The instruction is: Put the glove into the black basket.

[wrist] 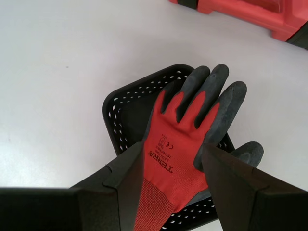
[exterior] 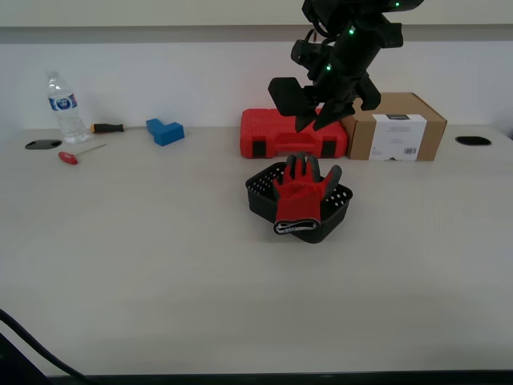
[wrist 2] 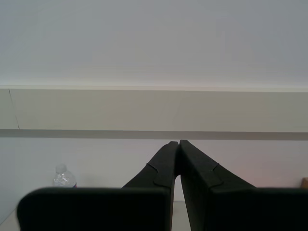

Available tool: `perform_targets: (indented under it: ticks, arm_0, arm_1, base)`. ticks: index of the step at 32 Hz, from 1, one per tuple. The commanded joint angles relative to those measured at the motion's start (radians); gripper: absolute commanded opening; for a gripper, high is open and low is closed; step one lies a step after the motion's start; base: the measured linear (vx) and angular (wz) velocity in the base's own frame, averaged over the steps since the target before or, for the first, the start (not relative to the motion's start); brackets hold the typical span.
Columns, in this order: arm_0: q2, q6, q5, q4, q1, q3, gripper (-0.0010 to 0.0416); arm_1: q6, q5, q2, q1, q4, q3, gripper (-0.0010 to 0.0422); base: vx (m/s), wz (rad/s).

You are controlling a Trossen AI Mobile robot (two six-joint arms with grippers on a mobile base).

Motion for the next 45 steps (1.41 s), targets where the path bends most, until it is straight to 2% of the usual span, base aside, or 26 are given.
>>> perform_targets:
  ticks: [1, 45]
  arm_0:
    - [0.001, 0.000, 0.001, 0.003, 0.001, 0.001, 0.0165]
    - [0.001, 0.000, 0.001, 0.008, 0.001, 0.001, 0.0165]
  arm_1:
    - [0.000, 0.000, 0.000, 0.000, 0.003, 0.000, 0.0000]
    - [0.000, 0.000, 0.000, 0.000, 0.004, 0.000, 0.0000]
  base:
    - [0.000, 0.000]
    - [0.000, 0.000]
